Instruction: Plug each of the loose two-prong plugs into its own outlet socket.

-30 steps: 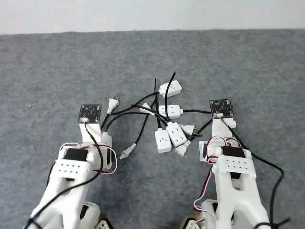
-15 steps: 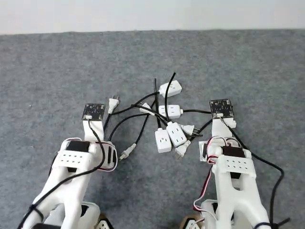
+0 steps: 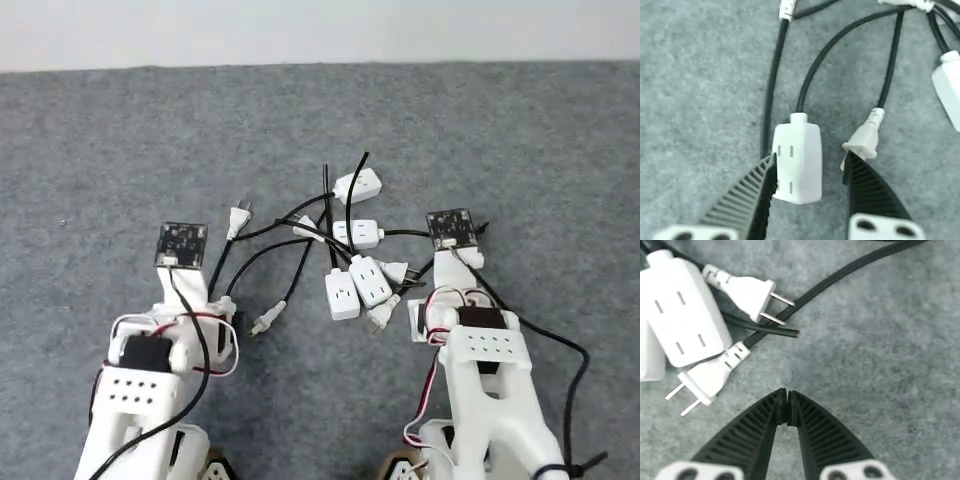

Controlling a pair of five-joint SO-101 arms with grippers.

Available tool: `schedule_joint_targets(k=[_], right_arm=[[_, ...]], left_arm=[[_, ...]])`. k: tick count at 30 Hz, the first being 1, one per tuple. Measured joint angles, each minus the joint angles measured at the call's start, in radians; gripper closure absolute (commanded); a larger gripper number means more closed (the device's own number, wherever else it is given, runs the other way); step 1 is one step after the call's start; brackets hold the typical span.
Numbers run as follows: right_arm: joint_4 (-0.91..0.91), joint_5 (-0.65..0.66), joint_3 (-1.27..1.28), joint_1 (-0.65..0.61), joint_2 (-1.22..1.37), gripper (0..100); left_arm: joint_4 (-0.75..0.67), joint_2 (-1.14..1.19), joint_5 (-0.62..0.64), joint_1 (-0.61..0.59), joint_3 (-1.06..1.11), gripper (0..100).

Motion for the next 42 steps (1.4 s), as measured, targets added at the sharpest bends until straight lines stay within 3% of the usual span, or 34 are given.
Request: schedule_joint_targets(k=[3,7,21,24,35,42], right_arm=[[0.0,0.0,0.0,0.005,0.0,99.0],[0.0,0.0,0.0,0.003,0.0,99.0],[0.0,0.0,0.0,0.003,0.0,99.0],[0.0,0.0,0.0,0.003,0.0,99.0],[0.0,0.0,0.0,0.003,0.0,99.0],[0.0,0.0,0.0,0.003,0.0,99.0]], left_arm=[[0.0,-0.011,0.0,-0.009,0.002,83],[-0.012,-0.014,0.0,-0.006,0.02,100],[-0.074,-0.014,0.0,-0.008,0.037,99],[-0.074,-0.003,0.0,0.038,0.037,99],[-0.135,0.379,0.06,0.072,-0.095,99],[-0.135,0.42,0.06,0.104,-0.118,99]])
